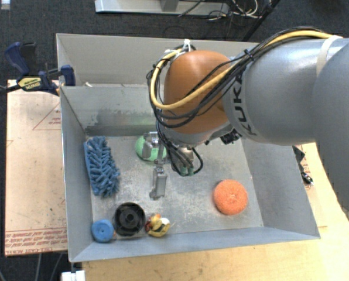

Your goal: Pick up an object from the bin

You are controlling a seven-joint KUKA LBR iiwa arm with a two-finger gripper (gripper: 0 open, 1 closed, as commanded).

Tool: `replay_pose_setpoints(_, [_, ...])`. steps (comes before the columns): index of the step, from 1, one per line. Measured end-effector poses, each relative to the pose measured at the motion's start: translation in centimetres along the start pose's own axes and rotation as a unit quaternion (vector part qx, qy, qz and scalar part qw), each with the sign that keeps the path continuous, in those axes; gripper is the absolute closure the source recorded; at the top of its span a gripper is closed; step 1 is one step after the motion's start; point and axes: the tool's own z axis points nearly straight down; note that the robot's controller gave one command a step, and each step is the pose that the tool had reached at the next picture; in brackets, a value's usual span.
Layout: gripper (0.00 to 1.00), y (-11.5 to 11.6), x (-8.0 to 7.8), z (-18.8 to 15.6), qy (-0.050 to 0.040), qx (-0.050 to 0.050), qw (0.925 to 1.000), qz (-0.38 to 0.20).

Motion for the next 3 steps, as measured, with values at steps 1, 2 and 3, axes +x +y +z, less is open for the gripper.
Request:
replay_pose_setpoints(1, [1.00,-0.10,-0.19,-0.44,-0.0038,-0.001,1.0000,0.002])
replay_pose_setpoints(2, [0.00,-0.11,-0.20,-0.44,-0.0038,-0.001,1.0000,0.002])
replay_pose_setpoints(3, [0.00,-0.11,-0.19,-0.44,-0.0038,-0.001,1.0000,0.002])
